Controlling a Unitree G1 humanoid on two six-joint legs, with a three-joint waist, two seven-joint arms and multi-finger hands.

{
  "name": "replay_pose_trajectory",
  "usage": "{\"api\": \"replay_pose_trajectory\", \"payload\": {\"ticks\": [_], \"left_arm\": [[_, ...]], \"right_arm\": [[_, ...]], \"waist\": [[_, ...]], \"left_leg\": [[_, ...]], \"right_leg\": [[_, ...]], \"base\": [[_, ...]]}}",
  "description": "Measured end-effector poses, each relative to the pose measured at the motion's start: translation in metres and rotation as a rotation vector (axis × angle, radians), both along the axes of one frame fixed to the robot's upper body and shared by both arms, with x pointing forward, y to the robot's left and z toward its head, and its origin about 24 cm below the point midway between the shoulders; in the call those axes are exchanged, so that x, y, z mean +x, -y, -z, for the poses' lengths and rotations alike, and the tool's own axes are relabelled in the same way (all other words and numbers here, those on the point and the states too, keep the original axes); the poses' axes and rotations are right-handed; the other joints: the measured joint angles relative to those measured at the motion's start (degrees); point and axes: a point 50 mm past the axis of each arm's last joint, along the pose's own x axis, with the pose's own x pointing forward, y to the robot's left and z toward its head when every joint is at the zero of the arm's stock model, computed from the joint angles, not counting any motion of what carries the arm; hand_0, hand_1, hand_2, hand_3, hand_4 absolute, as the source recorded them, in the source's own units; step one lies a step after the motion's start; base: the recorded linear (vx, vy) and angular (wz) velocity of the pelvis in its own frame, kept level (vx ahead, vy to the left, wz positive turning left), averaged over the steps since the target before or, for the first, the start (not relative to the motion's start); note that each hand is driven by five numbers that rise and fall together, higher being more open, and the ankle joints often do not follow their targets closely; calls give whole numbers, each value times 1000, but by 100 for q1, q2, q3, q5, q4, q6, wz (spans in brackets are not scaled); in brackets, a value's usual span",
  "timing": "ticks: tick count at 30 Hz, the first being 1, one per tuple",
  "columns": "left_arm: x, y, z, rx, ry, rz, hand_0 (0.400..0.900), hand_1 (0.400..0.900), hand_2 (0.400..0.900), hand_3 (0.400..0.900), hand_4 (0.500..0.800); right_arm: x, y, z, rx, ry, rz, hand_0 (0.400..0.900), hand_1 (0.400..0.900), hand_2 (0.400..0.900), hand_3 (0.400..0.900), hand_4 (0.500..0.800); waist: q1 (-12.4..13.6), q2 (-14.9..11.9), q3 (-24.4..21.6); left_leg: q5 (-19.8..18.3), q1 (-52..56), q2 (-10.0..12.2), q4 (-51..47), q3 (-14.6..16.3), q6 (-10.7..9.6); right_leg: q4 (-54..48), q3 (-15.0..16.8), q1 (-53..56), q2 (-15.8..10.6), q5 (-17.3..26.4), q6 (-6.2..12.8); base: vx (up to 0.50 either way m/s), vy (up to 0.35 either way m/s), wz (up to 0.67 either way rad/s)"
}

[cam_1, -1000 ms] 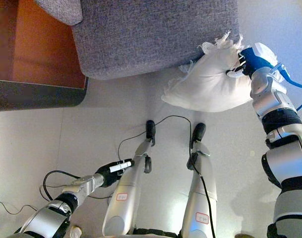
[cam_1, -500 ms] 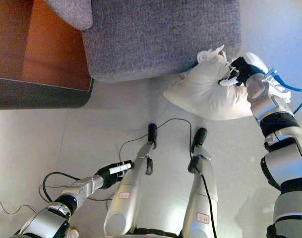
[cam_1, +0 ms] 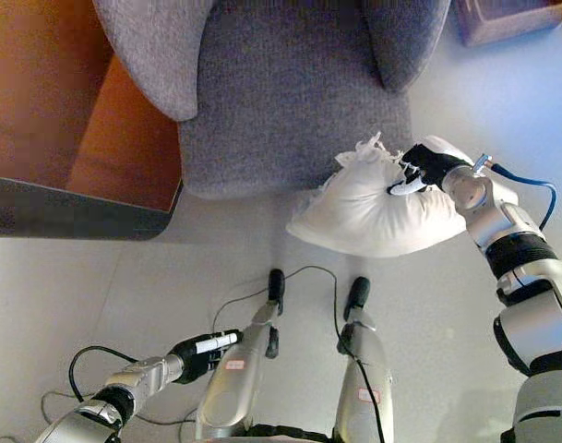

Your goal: Pick up the pillow and put it on the sofa.

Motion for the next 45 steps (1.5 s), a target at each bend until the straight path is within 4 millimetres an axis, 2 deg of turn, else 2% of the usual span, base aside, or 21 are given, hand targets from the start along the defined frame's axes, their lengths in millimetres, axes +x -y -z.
{"api": "replay_pose_trajectory", "payload": {"ticks": [7, 11, 16, 24, 29, 36, 42, 43, 45], "left_arm": [[-34, -15, 13, 22, -125, -54, 900, 900, 900, 900, 800], [-45, -22, 15, 32, -186, -66, 900, 900, 900, 900, 800], [-70, -26, 24, 14, -277, -114, 900, 900, 900, 900, 800], [-100, -32, 32, 29, -396, -151, 900, 900, 900, 900, 800], [-113, -35, 33, 34, -433, -166, 900, 900, 900, 900, 800], [-117, -33, 35, 17, -466, -185, 900, 900, 900, 900, 800], [-120, -28, 36, 10, -489, -191, 900, 900, 900, 900, 800], [-120, -28, 37, 7, -491, -194, 900, 900, 900, 900, 800], [-121, -27, 37, 3, -497, -201, 900, 900, 900, 900, 800]], "right_arm": [[-14, -10, 7, -11, -113, -173, 400, 400, 400, 400, 500], [-20, -13, 5, -7, -187, -243, 400, 400, 400, 400, 500], [-23, -21, 7, 17, -292, -319, 400, 400, 400, 400, 500], [-21, -34, 0, 73, -362, -393, 400, 400, 400, 400, 500], [-12, -57, 2, 110, -381, -433, 400, 400, 400, 400, 500], [-2, -61, 16, 193, -423, -336, 400, 400, 400, 400, 500], [0, -49, 23, 263, -432, -210, 400, 400, 400, 400, 500], [1, -36, 27, 301, -436, -105, 400, 400, 400, 400, 500], [2, -30, 29, 319, -437, -64, 400, 400, 400, 400, 500]], "waist": [[-77, -301, -254], [-87, -433, -426], [-62, -489, -950], [72, -683, -1736], [127, -775, -2071], [277, -737, -2282], [402, -688, -2323], [439, -668, -2338], [459, -647, -2350]], "left_leg": [[-56, 1079, 34, -493, 20, 3], [-167, 1453, 5, -529, 25, 14], [-303, 1728, 15, -533, -42, -20], [-331, 1930, 19, -535, -117, -37], [-325, 1988, 14, -537, -159, -36], [-302, 2046, -28, -538, -292, -13], [-293, 2044, -69, -537, -366, 5], [-290, 2046, -76, -536, -435, 6], [-286, 2040, -80, -533, -466, 6]], "right_leg": [[-968, -105, 1306, 148, 193, 115], [-1299, -162, 1842, 158, 254, 160], [-1573, -251, 2295, 201, 257, 186], [-1581, -359, 2551, 206, 179, 209], [-1576, -391, 2641, 197, 160, 228], [-1576, -556, 2807, 149, 127, 253], [-1576, -626, 2849, 119, 124, 257], [-1576, -703, 2889, 115, 101, 278], [-1576, -719, 2901, 116, 99, 278]], "base": [[184, 43, 2], [197, 65, 9], [170, 60, 15], [24, 17, 11], [-2, 9, 11], [61, 37, 15], [93, 55, 11], [159, 76, 21], [204, 88, 27]]}}
